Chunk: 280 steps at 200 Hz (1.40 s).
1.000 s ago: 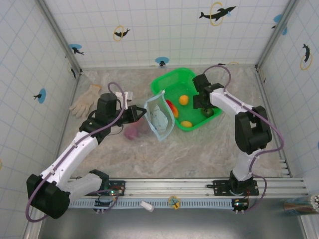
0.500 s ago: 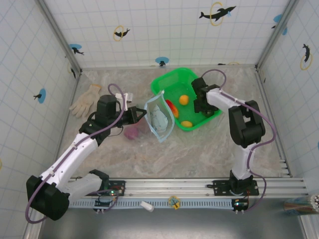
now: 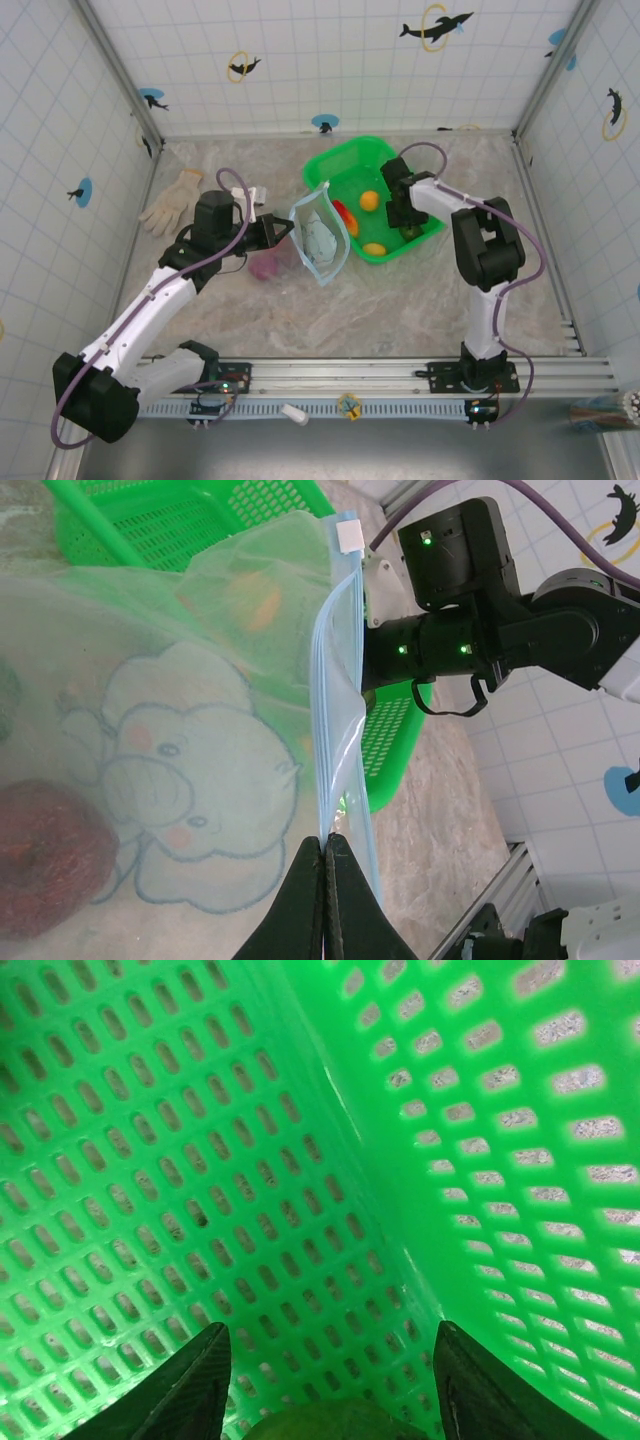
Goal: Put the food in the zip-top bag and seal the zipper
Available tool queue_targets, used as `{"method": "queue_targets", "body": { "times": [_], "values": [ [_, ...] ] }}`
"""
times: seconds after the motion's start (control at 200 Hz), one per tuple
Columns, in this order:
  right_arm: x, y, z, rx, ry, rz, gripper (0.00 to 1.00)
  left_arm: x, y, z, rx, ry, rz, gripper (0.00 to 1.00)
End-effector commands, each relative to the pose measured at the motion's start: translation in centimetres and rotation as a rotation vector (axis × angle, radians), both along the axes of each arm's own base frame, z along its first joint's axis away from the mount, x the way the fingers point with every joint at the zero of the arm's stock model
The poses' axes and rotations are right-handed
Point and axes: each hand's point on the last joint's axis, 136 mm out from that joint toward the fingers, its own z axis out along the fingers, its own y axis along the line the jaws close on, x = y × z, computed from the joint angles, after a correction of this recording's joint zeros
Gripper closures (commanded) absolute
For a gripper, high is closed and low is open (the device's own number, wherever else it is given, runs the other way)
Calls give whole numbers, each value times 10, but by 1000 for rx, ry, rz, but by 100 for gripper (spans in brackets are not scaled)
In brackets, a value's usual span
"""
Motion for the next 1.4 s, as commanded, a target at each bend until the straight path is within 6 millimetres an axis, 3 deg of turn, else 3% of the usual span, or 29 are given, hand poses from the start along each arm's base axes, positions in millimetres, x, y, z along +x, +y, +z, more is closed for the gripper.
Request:
{"method": "queue_targets", "body": {
  "times": [0.0, 0.16, 0.38, 0.59, 0.736, 0.941, 1.166, 1.316, 1.396],
  "values": [
    [10, 8, 46, 40, -97, 9, 45, 2, 4, 7, 6, -19, 12, 100],
    [13, 13, 87, 101, -184, 0, 47, 2, 3, 11, 0, -19, 12, 100],
    [5, 16, 103, 150, -208, 8, 44, 1, 3, 13, -14, -9, 18, 100],
    [-12, 16, 63, 150, -70, 28, 18, -1, 4, 15, -16, -9, 20, 100],
    [-18, 16, 34, 140, -12, 37, 13, -4, 4, 14, -19, -3, 12, 100],
    [-15, 3, 7, 34, 23, 20, 16, -5, 3, 5, -16, 15, 8, 100],
    [-25, 0, -5, 8, 45, 23, 20, -6, 2, 3, -16, 16, -1, 100],
    [-28, -1, -4, 11, 43, 22, 33, -5, 2, 3, -14, 13, -1, 100],
    [-26, 0, -5, 24, 43, 19, 45, -5, 2, 3, -16, 13, -3, 100]
  ]
}}
